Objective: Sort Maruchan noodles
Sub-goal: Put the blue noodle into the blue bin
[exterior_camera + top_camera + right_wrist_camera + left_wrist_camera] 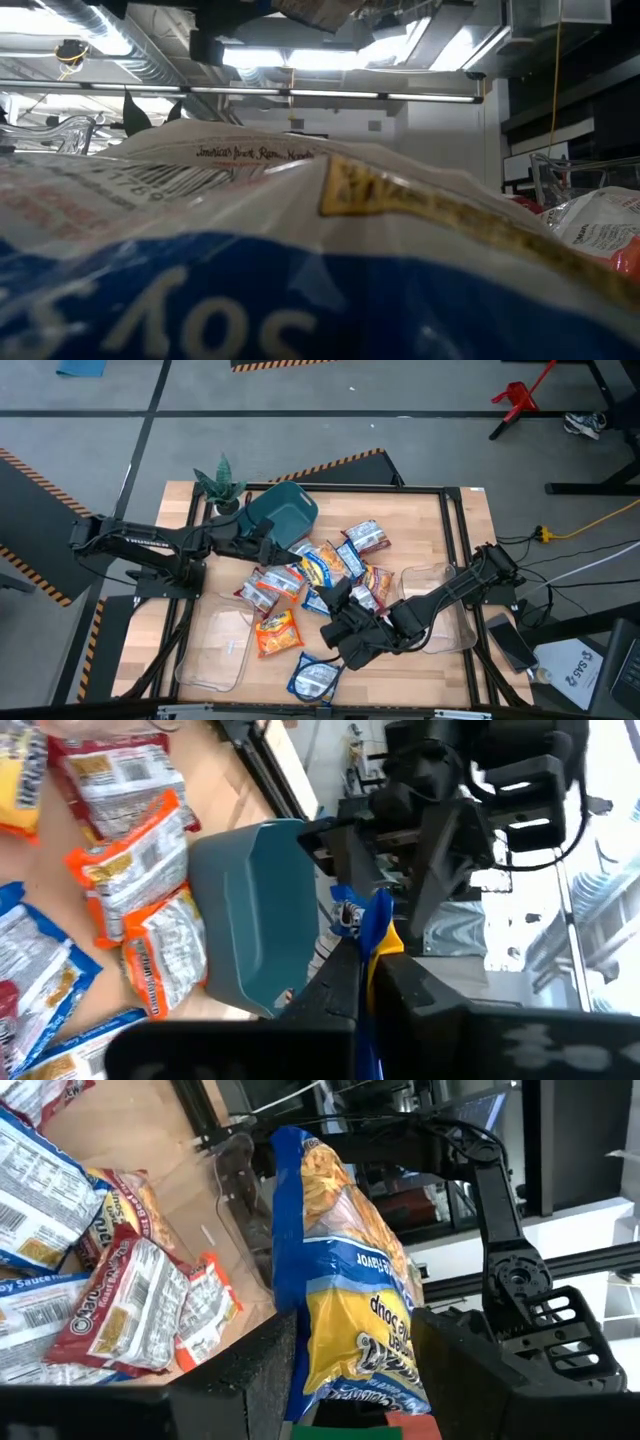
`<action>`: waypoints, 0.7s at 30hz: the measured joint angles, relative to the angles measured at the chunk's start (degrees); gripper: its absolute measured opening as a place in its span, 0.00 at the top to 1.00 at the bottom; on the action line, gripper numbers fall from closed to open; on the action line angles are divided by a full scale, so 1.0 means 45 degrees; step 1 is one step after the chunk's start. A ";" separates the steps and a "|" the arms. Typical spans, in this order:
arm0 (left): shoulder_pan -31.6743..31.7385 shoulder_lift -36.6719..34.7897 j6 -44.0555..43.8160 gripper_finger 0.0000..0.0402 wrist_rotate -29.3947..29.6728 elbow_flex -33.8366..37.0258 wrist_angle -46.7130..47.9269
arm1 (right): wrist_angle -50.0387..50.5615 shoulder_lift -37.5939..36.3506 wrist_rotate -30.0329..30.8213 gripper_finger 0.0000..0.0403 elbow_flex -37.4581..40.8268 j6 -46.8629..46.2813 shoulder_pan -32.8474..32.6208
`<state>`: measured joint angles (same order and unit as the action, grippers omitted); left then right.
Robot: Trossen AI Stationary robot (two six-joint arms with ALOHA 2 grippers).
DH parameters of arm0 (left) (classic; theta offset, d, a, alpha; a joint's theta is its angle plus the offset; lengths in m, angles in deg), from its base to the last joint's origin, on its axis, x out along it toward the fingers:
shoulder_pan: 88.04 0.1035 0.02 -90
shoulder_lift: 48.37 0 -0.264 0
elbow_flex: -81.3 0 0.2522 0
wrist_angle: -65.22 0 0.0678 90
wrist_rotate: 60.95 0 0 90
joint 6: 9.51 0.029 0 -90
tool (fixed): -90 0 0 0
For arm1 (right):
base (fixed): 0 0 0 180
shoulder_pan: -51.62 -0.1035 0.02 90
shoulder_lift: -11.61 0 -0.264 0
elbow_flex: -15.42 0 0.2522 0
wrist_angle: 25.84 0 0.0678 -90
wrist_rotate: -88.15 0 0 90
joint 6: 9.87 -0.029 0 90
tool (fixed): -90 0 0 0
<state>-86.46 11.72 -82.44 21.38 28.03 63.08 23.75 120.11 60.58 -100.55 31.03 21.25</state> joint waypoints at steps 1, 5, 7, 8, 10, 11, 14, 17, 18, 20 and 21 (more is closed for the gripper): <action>0.0000 -0.0001 -0.0001 0.52 0.0003 0.0000 0.0014 | -0.0004 0.0000 0.0114 1.00 0.0000 0.0020 0.0000; 0.0000 -0.0005 -0.0005 0.52 -0.0004 0.0000 0.0052 | -0.0107 0.0000 0.0297 1.00 0.0000 0.0065 0.0000; 0.0000 0.0000 -0.0005 0.52 -0.0027 0.0000 0.0062 | -0.0360 0.0000 0.0357 1.00 0.0010 0.0341 0.0000; 0.0000 0.0000 -0.0002 0.52 -0.0048 0.0000 0.0062 | -0.0558 0.0000 0.0415 1.00 0.0010 0.0524 0.0000; 0.0011 -0.0002 0.0183 0.52 -0.0101 -0.0010 0.0069 | -0.0976 0.0000 0.0451 1.00 0.0010 0.1001 0.0004; 0.0060 0.0000 0.0256 0.52 -0.0223 -0.0010 0.0071 | -0.1226 0.0000 0.0451 1.00 0.0010 0.1125 0.0009; 0.0222 0.0000 0.0256 0.52 -0.0403 -0.0010 0.0062 | -0.1530 0.0000 0.0430 1.00 0.0010 0.1386 0.0015; 0.0276 0.0000 0.0300 0.52 -0.0085 -0.0015 0.0067 | -0.1539 0.0005 0.0415 1.00 0.0010 0.1404 0.0015; 0.0277 0.0000 0.0319 0.52 -0.0017 -0.0015 0.0071 | -0.1542 0.0005 0.0407 1.00 0.0010 0.1404 0.0015; 0.0277 0.0000 0.0235 0.52 0.0180 -0.0015 0.0076 | -0.1543 0.0005 0.0402 1.00 0.0010 0.1404 0.0019; 0.0277 0.0000 0.0081 0.52 0.0280 -0.0015 0.0087 | -0.1544 0.0010 0.0377 1.00 0.0010 0.1404 0.0015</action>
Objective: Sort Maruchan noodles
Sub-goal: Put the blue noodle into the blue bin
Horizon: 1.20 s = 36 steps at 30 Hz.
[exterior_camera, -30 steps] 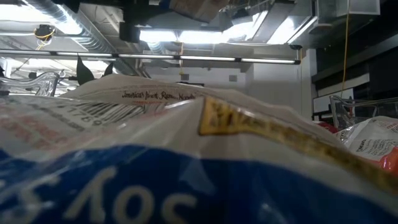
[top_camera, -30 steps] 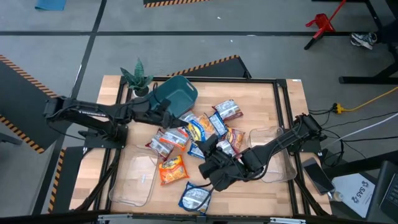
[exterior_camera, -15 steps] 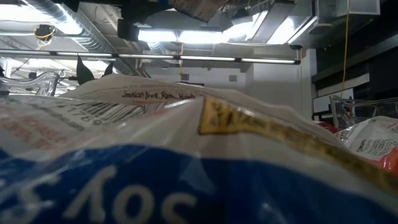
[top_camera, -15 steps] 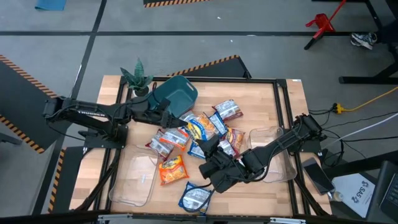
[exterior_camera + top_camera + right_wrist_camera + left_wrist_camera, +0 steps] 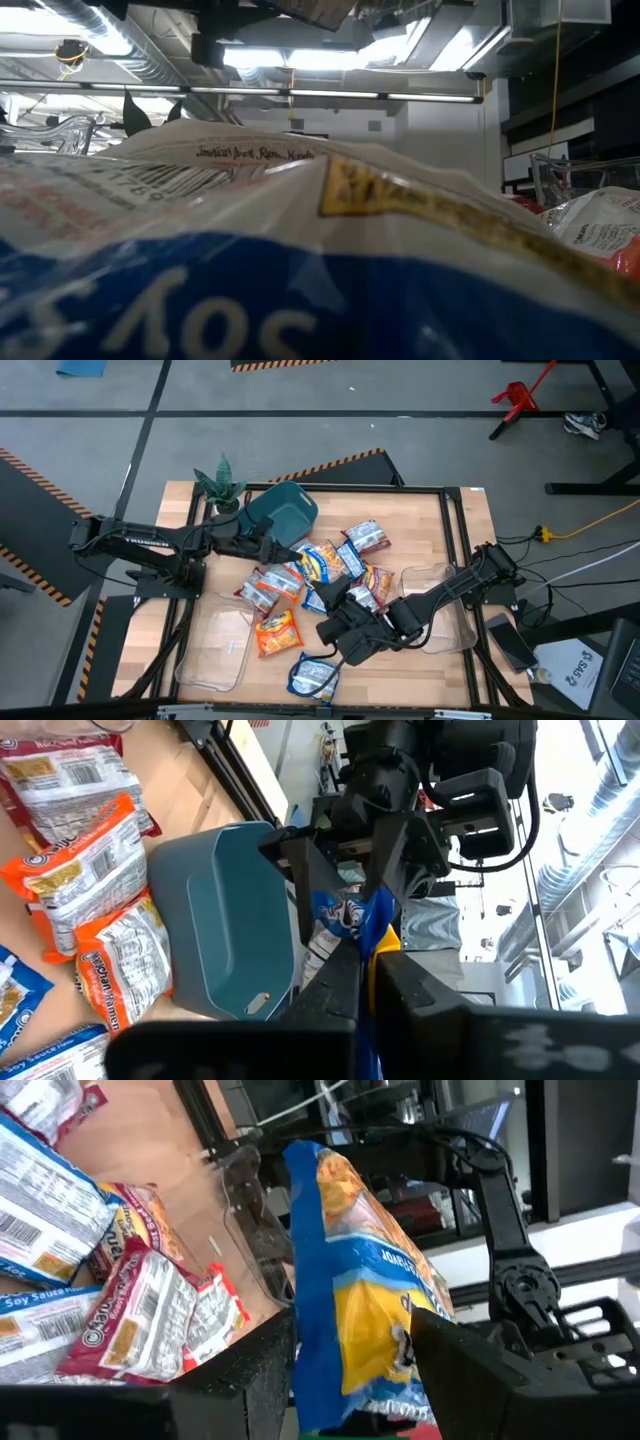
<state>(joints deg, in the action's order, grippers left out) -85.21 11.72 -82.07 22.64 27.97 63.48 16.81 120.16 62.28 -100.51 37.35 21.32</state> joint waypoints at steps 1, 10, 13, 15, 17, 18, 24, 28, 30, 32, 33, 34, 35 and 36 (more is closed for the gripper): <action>0.0000 0.0000 -0.0105 0.52 0.0138 0.0000 0.0014 | -0.0030 0.0000 -0.0046 1.00 0.0000 0.0002 0.0000; 0.0005 0.0005 0.1273 0.52 -0.0473 0.0000 -0.0211 | -0.0144 0.0000 -0.0593 1.00 0.0000 0.0005 0.0000; 0.0010 0.0005 0.1585 0.52 -0.0448 0.0000 -0.0440 | -0.0225 0.0000 -0.0645 1.00 0.0000 0.0005 -0.0002; 0.0010 0.0005 0.1625 0.52 -0.0541 0.0000 -0.0469 | -0.0223 0.0000 -0.0650 1.00 0.0000 0.0009 -0.0002; -0.0004 0.0012 0.1630 0.52 -0.0633 0.0000 -0.0465 | -0.0225 0.0005 -0.0730 1.00 0.0000 0.0045 -0.0005; -0.0040 0.0071 0.1585 0.52 -0.0634 0.0000 -0.0513 | -0.0223 0.0005 -0.0754 1.00 0.0000 0.0070 -0.0005; -0.0414 0.0765 0.0793 0.52 -0.0389 -0.0010 -0.2022 | -0.0556 0.0010 -0.1487 1.00 0.0000 0.0350 0.0028; -0.0731 0.1474 0.0020 0.52 -0.0286 0.0005 -0.2747 | -0.0597 0.0010 -0.1662 1.00 0.0000 0.0567 0.0185; -0.0834 0.1694 -0.0265 0.52 -0.0113 0.0005 -0.3015 | -0.0559 0.0010 -0.1833 1.00 0.0000 0.0573 0.0243; -0.0897 0.1832 -0.0302 0.52 -0.0091 0.0005 -0.3068 | -0.0495 0.0010 -0.1865 1.00 0.0000 0.0573 0.0253; -0.0913 0.1836 -0.0333 0.52 -0.0068 0.0005 -0.3038 | -0.0481 0.0010 -0.1894 1.00 0.0000 0.0573 0.0253; -0.0918 0.1831 -0.0326 0.52 -0.0031 0.0005 -0.3076 | -0.0487 0.0010 -0.1892 1.00 0.0000 0.0573 0.0248; -0.0918 0.1831 -0.0329 0.52 0.0005 0.0005 -0.3081 | -0.0490 0.0010 -0.1874 1.00 0.0000 0.0573 0.0238; -0.0918 0.1831 -0.0325 0.52 0.0109 0.0005 -0.3081 | -0.0487 0.0010 -0.1856 1.00 0.0000 0.0573 0.0240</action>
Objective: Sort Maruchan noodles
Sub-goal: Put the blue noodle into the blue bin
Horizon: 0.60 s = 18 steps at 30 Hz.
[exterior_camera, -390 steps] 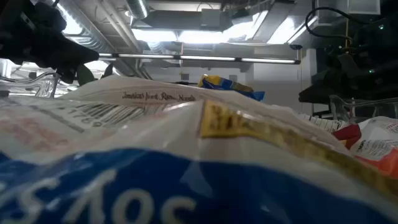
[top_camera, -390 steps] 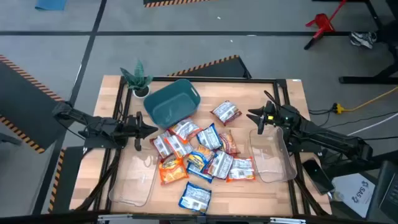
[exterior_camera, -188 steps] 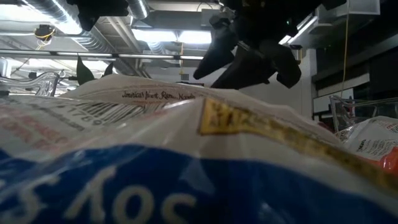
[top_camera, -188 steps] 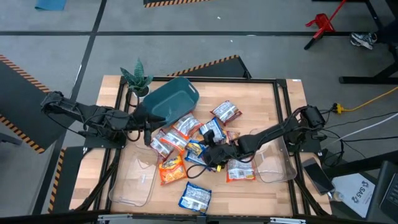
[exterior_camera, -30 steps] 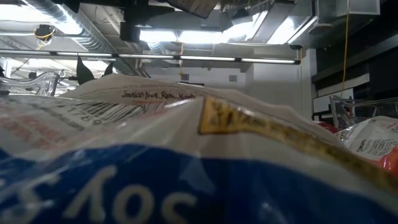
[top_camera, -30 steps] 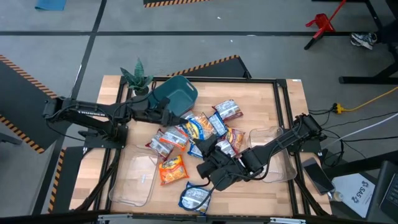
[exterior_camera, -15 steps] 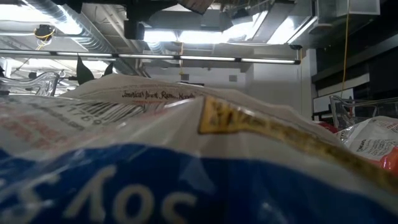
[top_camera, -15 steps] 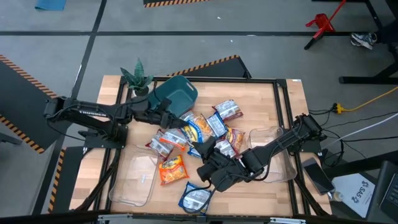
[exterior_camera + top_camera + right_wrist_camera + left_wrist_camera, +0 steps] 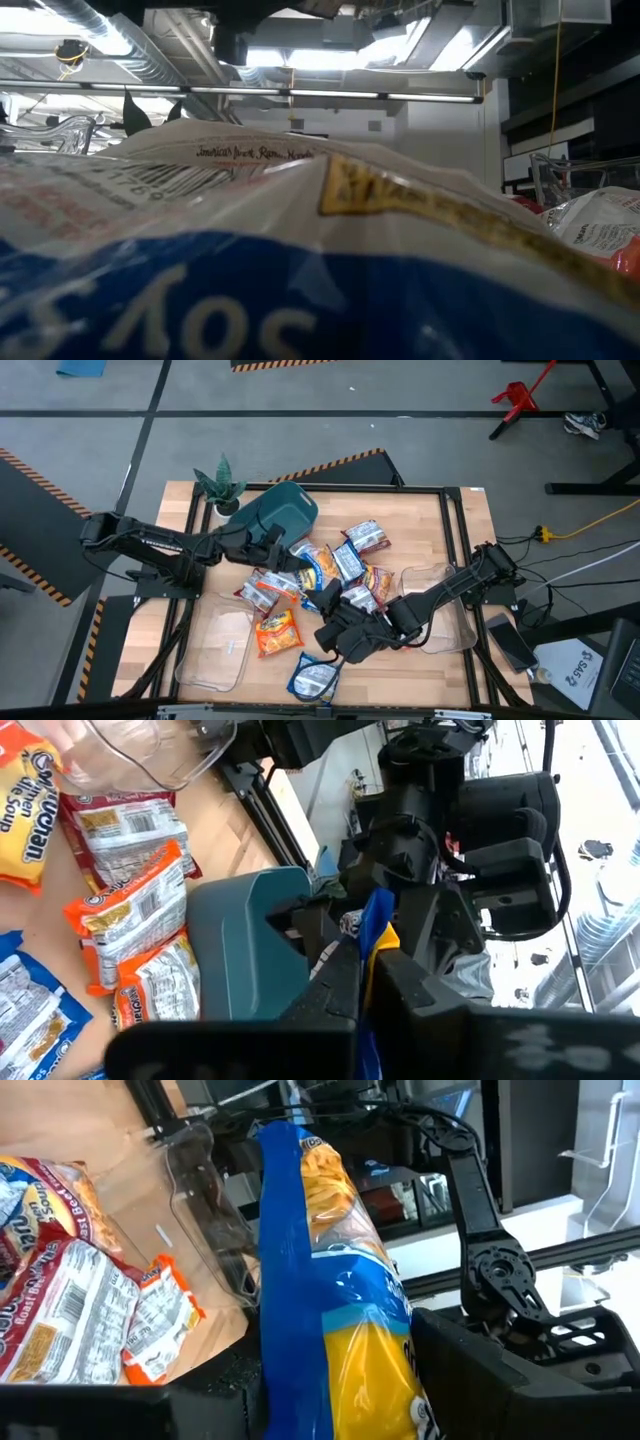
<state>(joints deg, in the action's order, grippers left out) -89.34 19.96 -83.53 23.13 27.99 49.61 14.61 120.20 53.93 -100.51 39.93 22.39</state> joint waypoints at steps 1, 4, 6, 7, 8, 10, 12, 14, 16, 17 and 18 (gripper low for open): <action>0.0000 0.0000 -0.0017 0.52 0.0123 0.0000 0.0012 | 0.0012 0.0000 0.0019 1.00 0.0000 0.0000 0.0005; -0.0005 0.0000 -0.0421 0.52 0.0576 0.0000 0.0017 | 0.0065 0.0000 0.0036 1.00 0.0000 -0.0013 0.0013; -0.0026 0.0000 -0.0445 0.52 0.0675 0.0000 0.0036 | 0.0099 0.0000 0.0010 1.00 0.0000 -0.0049 0.0013; -0.0066 0.0000 -0.0395 0.52 0.0708 0.0000 0.0064 | 0.0099 0.0000 -0.0054 1.00 0.0000 -0.0058 0.0013; -0.0098 0.0000 -0.0307 0.52 0.0736 0.0000 0.0078 | 0.0095 0.0000 -0.0178 1.00 0.0001 -0.0062 0.0013; -0.0135 0.0000 -0.0085 0.52 0.0950 0.0000 0.0083 | 0.0102 0.0000 -0.0394 1.00 0.0000 -0.0065 0.0010; -0.0134 0.0000 -0.0142 0.52 0.1115 0.0000 0.0071 | 0.0104 0.0000 -0.0436 1.00 0.0005 -0.0068 0.0013; -0.0121 0.0000 -0.0169 0.52 0.1134 0.0000 0.0039 | 0.0097 0.0000 -0.0448 1.00 0.0005 -0.0069 0.0023; -0.0126 0.0000 -0.0193 0.52 0.1078 0.0000 0.0044 | 0.0094 0.0000 -0.0485 1.00 0.0005 -0.0068 0.0013; -0.0147 0.0000 -0.0235 0.52 0.1063 0.0000 0.0044 | 0.0094 0.0000 -0.0522 1.00 0.0005 -0.0072 0.0030; -0.0169 0.0000 -0.0282 0.52 0.1051 0.0000 0.0044 | 0.0090 0.0000 -0.0545 1.00 0.0005 -0.0073 0.0067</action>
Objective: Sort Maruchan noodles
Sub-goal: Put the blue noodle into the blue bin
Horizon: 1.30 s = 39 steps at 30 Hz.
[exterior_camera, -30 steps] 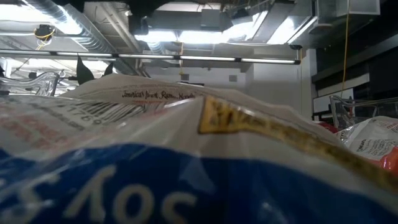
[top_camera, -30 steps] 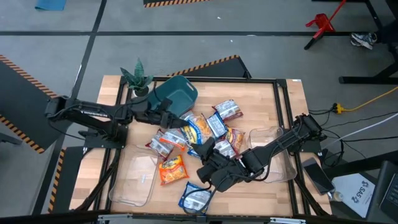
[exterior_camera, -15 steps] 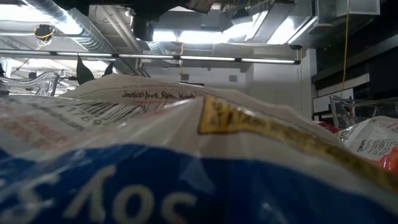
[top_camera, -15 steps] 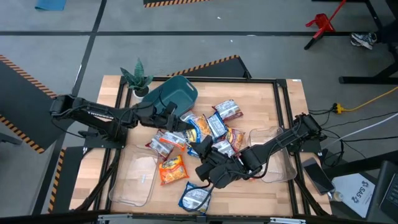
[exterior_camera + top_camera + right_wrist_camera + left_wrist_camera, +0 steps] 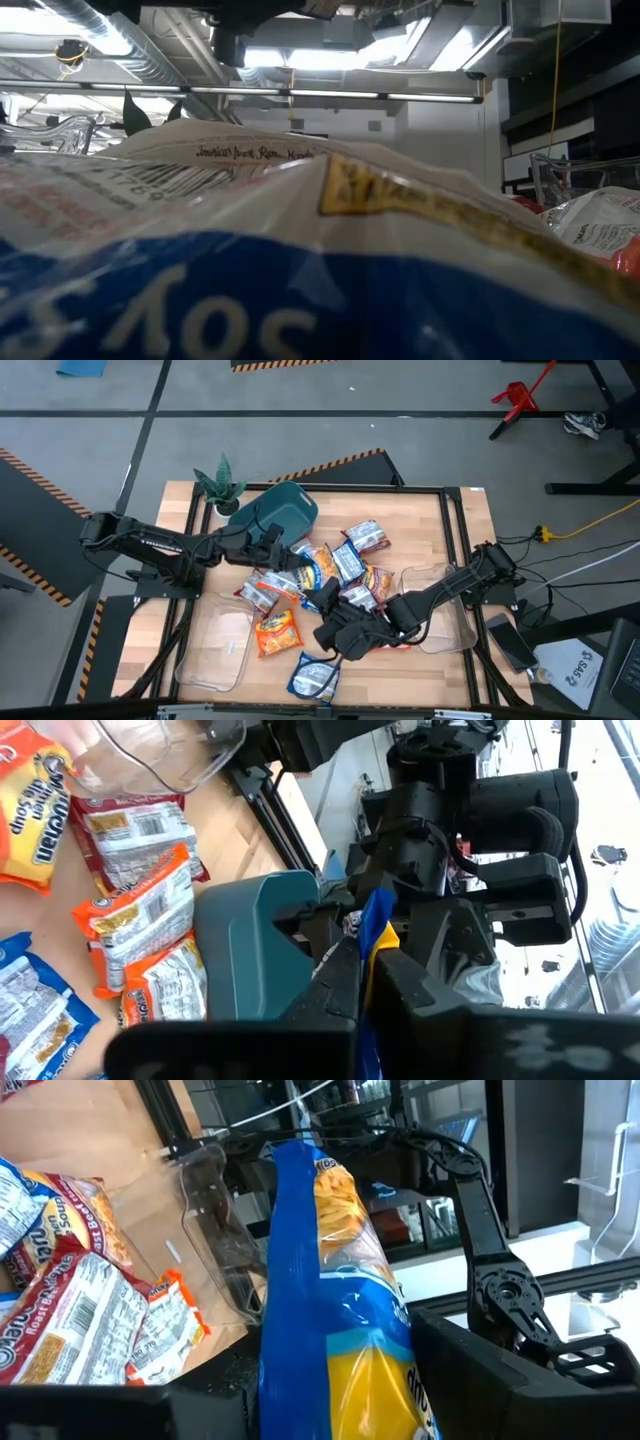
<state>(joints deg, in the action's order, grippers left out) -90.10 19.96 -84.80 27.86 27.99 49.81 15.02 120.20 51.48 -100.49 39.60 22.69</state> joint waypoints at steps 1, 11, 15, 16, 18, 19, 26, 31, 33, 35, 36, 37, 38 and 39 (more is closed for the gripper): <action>-0.0030 0.0000 -0.0004 0.52 -0.0005 0.0000 0.0000 | -0.0001 0.0000 -0.0029 1.00 0.0000 -0.0011 0.0039; -0.0016 -0.0004 0.0088 0.55 -0.0236 0.0000 0.0001 | -0.0011 0.0000 -0.0210 1.00 0.0000 -0.0283 0.0199; -0.0016 -0.0005 0.0084 0.58 -0.0343 0.0000 -0.0018 | 0.0004 0.0000 -0.0430 1.00 0.0000 -0.0282 0.0199; -0.0016 -0.0005 0.0084 0.59 -0.0351 0.0000 -0.0041 | 0.0010 0.0000 -0.0430 1.00 0.0000 -0.0282 0.0199; -0.0021 -0.0010 0.0079 0.61 -0.0368 0.0000 -0.0063 | 0.0024 0.0000 -0.0441 1.00 0.0000 -0.0282 0.0199; -0.0021 -0.0011 0.0080 0.61 -0.0380 0.0000 -0.0068 | 0.0033 0.0000 -0.0459 0.99 0.0000 -0.0277 0.0199; -0.0026 -0.0015 0.0193 0.62 -0.0327 0.0000 -0.0026 | -0.0002 0.0000 -0.0458 0.84 0.0005 -0.0272 0.0209; 0.0153 -0.0015 0.0364 0.62 -0.0383 0.0000 0.0039 | -0.0011 0.0000 -0.0425 0.70 0.0005 -0.0267 0.0179; 0.0289 -0.0015 0.0550 0.62 -0.0379 0.0000 0.0039 | -0.0013 0.0000 -0.0393 0.67 0.0005 -0.0294 0.0077; 0.0494 -0.0015 0.0571 0.62 -0.0376 0.0000 0.0037 | -0.0012 0.0000 -0.0179 0.64 0.0005 -0.0325 0.0001; 0.0616 -0.0015 0.0605 0.63 -0.0366 0.0000 0.0039 | -0.0016 0.0000 -0.0014 0.64 0.0005 -0.0321 -0.0069; 0.0746 -0.0015 0.0715 0.63 -0.0354 0.0000 0.0036 | -0.0016 0.0000 0.0184 0.63 0.0005 -0.0325 -0.0142; 0.0883 -0.0015 0.0845 0.63 -0.0335 0.0000 0.0034 | -0.0016 0.0000 0.0349 0.63 0.0005 -0.0330 -0.0214; 0.1036 -0.0015 0.0937 0.63 -0.0336 0.0000 0.0034 | -0.0016 0.0000 0.0564 0.63 0.0005 -0.0332 -0.0299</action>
<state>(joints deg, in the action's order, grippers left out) -85.44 19.90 -80.58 26.35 27.99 49.96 14.95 120.20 54.02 -100.47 38.11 21.35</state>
